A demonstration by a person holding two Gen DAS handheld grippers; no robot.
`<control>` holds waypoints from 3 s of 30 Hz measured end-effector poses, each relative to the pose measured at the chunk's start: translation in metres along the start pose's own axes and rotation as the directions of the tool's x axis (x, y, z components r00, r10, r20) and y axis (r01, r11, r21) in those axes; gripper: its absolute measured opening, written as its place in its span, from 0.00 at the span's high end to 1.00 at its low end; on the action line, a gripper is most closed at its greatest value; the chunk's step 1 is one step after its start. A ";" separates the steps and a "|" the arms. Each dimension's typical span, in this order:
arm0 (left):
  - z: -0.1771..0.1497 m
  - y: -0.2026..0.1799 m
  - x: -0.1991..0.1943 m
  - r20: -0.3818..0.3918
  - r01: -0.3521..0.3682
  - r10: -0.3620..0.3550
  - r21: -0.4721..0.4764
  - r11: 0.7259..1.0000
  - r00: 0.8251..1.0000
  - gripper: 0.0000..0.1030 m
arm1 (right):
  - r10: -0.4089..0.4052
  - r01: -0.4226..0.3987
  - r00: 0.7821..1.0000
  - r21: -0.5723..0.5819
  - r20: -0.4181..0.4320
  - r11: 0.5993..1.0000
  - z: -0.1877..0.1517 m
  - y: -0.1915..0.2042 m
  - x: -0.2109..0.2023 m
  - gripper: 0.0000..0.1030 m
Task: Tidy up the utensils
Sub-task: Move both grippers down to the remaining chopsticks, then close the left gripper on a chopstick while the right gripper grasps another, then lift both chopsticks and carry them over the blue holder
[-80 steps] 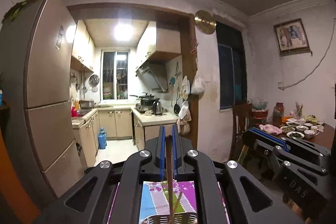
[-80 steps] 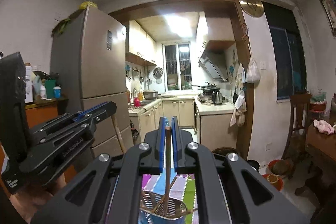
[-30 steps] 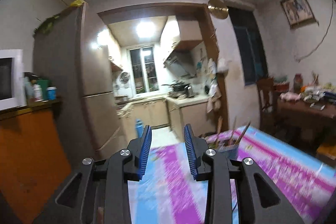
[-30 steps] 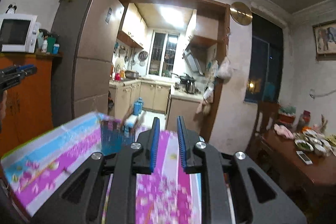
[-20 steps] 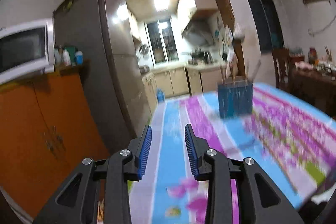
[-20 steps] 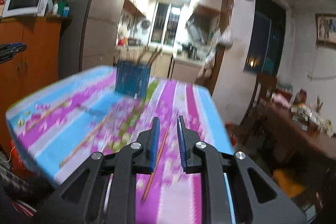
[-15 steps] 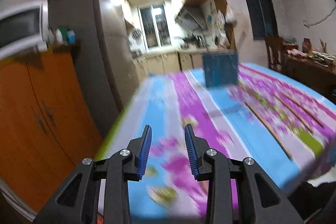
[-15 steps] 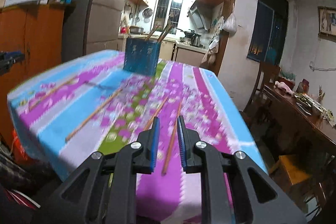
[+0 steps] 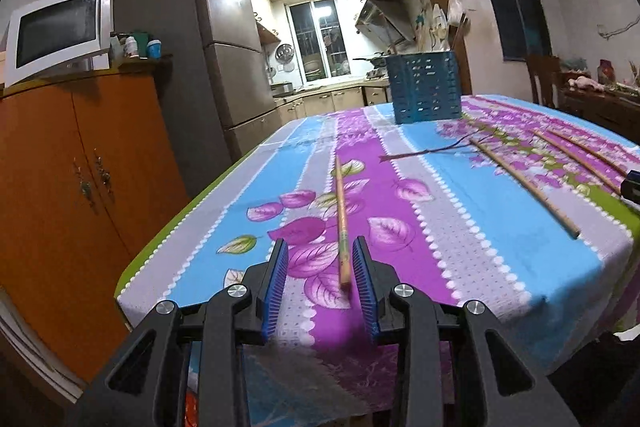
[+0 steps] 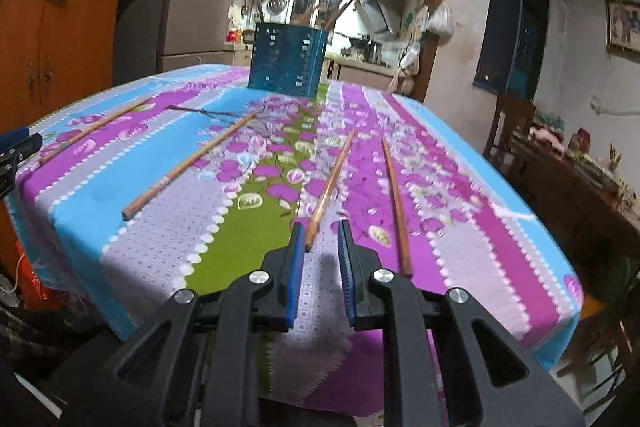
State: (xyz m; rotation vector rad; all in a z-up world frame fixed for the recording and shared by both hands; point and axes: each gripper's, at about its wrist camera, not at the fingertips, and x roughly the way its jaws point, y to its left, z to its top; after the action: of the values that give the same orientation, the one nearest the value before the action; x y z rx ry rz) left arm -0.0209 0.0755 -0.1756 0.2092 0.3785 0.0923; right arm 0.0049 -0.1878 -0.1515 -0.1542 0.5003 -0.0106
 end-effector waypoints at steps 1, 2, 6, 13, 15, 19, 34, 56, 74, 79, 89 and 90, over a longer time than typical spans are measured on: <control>-0.002 0.000 0.001 -0.002 0.000 0.000 0.001 1.000 1.000 0.66 | -0.006 0.006 1.000 0.003 0.004 1.000 0.000 0.000 0.001 0.85; -0.003 0.000 0.001 -0.001 0.001 -0.001 0.000 1.000 1.000 0.66 | -0.013 0.013 1.000 0.002 0.006 1.000 0.000 0.001 0.001 0.85; -0.004 0.001 0.004 0.005 0.001 -0.001 0.003 1.000 1.000 0.65 | -0.053 0.053 0.998 0.007 0.012 0.999 0.001 0.006 0.004 0.85; -0.005 -0.004 0.012 0.010 0.012 -0.012 0.031 0.999 1.000 0.65 | -0.091 0.091 0.996 0.030 0.015 0.995 0.003 0.007 0.010 0.85; -0.005 -0.006 0.015 0.006 0.021 -0.021 0.044 0.999 1.000 0.65 | -0.086 0.086 0.996 0.030 0.016 0.996 0.003 0.008 0.010 0.88; -0.008 -0.008 0.019 -0.007 0.039 -0.039 0.041 0.998 0.999 0.65 | -0.080 0.079 0.997 0.016 0.013 0.997 0.004 0.010 0.011 0.94; -0.016 -0.007 0.022 0.054 0.138 -0.138 -0.001 0.990 0.989 0.90 | -0.095 0.093 0.995 0.040 0.038 0.995 0.003 0.011 0.012 0.94; 0.016 0.009 0.002 0.032 0.181 -0.180 -0.031 0.983 0.983 0.93 | -0.055 0.052 0.991 0.034 0.120 0.998 0.025 -0.004 -0.022 0.95; 0.133 0.046 -0.031 0.092 0.381 -0.374 -0.091 0.920 0.923 0.93 | 0.080 -0.051 0.946 -0.100 0.314 0.994 0.117 -0.021 -0.072 0.95; 0.165 0.061 -0.026 0.085 0.423 -0.415 -0.130 0.897 0.906 0.93 | 0.132 -0.102 0.934 -0.106 0.331 0.989 0.152 -0.032 -0.071 0.95; 0.215 0.074 -0.014 0.112 0.493 -0.480 -0.162 0.855 0.870 0.93 | 0.234 -0.236 0.926 -0.031 0.298 0.971 0.202 -0.061 -0.056 0.95; 0.218 0.074 -0.013 0.109 0.497 -0.486 -0.160 0.853 0.867 0.93 | 0.242 -0.245 0.925 -0.027 0.292 0.969 0.204 -0.062 -0.054 0.95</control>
State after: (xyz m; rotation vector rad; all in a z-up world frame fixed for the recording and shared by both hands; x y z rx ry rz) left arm 0.0453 0.1055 0.0434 -0.0731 0.3466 -0.3872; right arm 0.0567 -0.2170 0.0601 -0.0806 0.2185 0.2513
